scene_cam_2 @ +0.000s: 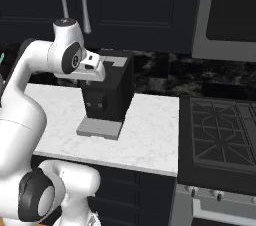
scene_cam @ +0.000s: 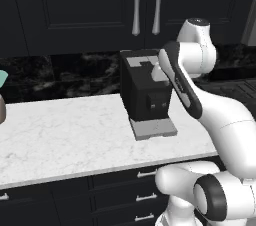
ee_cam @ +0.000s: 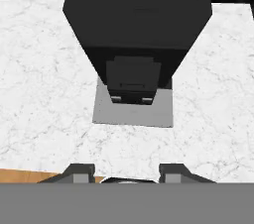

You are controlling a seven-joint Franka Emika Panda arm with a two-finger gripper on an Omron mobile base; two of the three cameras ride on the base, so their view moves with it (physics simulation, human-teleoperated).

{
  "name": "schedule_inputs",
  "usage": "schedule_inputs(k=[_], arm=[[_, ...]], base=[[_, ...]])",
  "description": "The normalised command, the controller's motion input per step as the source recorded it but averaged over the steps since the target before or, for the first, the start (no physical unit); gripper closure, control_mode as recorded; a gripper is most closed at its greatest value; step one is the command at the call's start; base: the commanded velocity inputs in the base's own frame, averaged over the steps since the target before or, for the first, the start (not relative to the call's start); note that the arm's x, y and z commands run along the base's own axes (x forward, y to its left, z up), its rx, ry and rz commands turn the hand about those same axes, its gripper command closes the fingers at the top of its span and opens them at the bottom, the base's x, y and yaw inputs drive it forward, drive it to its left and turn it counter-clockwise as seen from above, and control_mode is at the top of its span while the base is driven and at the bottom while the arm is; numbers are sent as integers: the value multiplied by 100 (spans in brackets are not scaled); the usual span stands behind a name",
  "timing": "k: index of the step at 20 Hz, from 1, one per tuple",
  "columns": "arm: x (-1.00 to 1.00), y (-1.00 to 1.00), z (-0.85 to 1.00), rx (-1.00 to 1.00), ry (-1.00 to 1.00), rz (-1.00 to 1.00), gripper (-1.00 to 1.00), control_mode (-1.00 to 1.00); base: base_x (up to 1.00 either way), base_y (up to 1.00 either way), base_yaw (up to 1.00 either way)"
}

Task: Navigate to the toaster.

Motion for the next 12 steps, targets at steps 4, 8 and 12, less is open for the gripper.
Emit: schedule_inputs(k=[4,8,12], arm=[[-71,0,9,1,-16,0,-100,-100],[-96,-7,26,2,-20,0,-100,-100],[-83,-3,8,3,-20,0,-100,-100]], base=[[0,0,0],[0,0,0],[0,0,0]])
